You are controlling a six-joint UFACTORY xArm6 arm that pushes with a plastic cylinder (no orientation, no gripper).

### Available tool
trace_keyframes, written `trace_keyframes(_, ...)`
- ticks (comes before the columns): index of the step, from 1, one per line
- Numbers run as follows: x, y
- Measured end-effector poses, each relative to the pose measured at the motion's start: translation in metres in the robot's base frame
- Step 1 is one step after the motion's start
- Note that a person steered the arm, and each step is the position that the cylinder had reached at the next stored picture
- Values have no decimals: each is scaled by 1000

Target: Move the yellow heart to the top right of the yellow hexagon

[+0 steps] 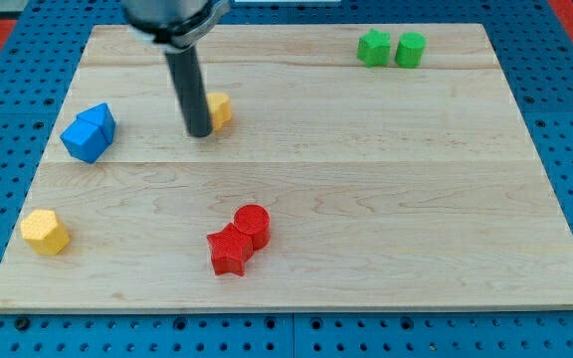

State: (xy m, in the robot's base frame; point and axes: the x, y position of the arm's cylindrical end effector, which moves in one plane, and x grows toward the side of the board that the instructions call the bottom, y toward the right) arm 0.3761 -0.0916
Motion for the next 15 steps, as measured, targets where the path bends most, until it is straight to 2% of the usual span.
trace_keyframes(1, -20, 76)
trace_keyframes(2, -53, 93)
trace_keyframes(3, -83, 60)
trace_keyframes(5, -19, 4)
trace_keyframes(6, -8, -38)
trace_keyframes(7, 38, -73)
trace_keyframes(8, 60, -91)
trace_keyframes(9, 61, -92)
trace_keyframes(10, 32, -87)
trace_keyframes(11, 42, -114)
trace_keyframes(13, 104, -124)
trace_keyframes(14, 98, -87)
trace_keyframes(15, 119, -77)
